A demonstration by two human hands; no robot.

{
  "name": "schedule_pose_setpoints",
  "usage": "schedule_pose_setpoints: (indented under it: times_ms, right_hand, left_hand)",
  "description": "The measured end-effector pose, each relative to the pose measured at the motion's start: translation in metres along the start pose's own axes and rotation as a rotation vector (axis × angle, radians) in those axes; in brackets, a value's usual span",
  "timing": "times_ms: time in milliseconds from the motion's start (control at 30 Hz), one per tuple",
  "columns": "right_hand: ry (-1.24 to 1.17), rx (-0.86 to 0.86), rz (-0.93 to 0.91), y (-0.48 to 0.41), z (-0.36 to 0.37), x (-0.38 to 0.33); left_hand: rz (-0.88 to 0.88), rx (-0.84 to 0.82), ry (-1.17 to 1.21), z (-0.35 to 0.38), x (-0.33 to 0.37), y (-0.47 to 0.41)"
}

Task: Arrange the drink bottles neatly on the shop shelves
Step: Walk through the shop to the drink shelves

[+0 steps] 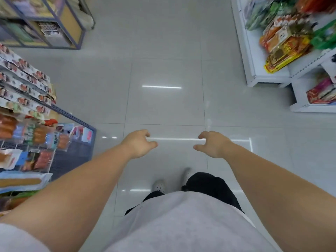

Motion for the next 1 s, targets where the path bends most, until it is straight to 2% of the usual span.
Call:
schedule_pose_setpoints:
  times_ms: [133, 233, 567, 900, 1000]
  right_hand:
    - [-0.035, -0.021, 0.0, -0.064, -0.043, 0.008]
    - [0.014, -0.042, -0.022, -0.12, -0.091, 0.02]
    - [0.056, -0.05, -0.069, -0.29, -0.318, 0.051]
    - [-0.055, 0.089, -0.069, -0.485, -0.495, 0.018]
    - [-0.038, 0.062, -0.035, -0.536, -0.549, 0.0]
  left_hand:
    - [-0.05, -0.035, -0.021, -0.035, 0.026, -0.059]
    - [-0.044, -0.012, -0.035, -0.076, 0.072, -0.113]
    - [-0.037, -0.024, 0.057, -0.231, 0.243, -0.252]
    - [0.001, -0.007, 0.152, -0.395, 0.329, -0.454]
    - [0.0, -0.045, 0.177, -0.455, 0.348, -0.511]
Point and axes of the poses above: each hand's wrist, its own y-axis away from the middle knuckle, its own z-axis out of the palm, x = y × z, the point moved 4 cm from there along -y, towards the middle knuckle, and after that the axes turned 9 degrees about -z, right-handed, at the moved point
